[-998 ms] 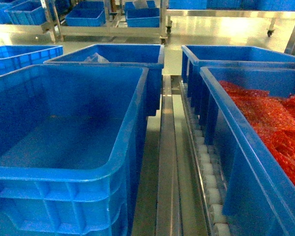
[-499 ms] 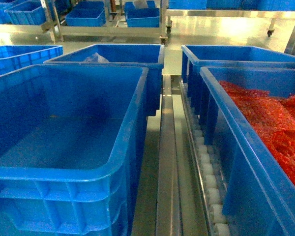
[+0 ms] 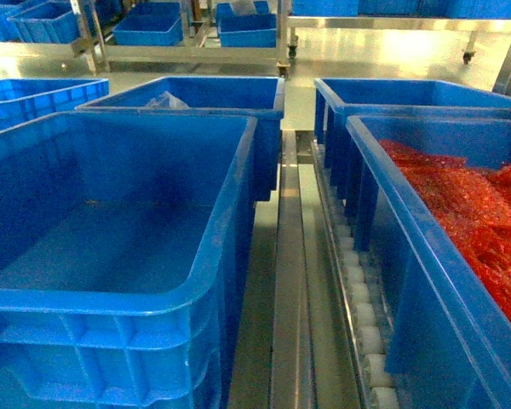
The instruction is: Pick blue part to blue bin on bottom shelf
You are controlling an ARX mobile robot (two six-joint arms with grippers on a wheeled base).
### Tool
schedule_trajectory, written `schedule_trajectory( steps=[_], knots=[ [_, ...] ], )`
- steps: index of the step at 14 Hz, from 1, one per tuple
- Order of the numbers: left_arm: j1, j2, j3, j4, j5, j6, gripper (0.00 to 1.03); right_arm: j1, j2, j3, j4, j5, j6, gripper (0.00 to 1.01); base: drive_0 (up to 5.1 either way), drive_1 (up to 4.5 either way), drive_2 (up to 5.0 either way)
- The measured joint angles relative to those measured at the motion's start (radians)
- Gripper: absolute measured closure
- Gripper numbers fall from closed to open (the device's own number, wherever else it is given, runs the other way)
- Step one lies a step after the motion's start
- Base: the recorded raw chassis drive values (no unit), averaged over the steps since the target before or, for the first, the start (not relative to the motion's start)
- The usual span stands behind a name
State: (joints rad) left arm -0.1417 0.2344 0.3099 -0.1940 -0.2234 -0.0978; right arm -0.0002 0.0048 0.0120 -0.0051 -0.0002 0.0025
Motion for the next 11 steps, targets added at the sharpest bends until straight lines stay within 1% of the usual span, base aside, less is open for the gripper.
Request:
schedule_trajectory(
  steps=[10, 11],
  knots=[
    [0.000, 0.000, 0.000, 0.000, 0.000, 0.000, 0.60, 0.000, 0.000, 0.000, 0.000, 0.000, 0.000, 0.03, 0.0, 0.00, 0.0],
    [-0.029, 0.014, 0.022, -0.081, -0.077, -0.002, 0.60, 0.000, 0.000, 0.000, 0.000, 0.000, 0.000, 0.03, 0.0, 0.00, 0.0]
  ],
)
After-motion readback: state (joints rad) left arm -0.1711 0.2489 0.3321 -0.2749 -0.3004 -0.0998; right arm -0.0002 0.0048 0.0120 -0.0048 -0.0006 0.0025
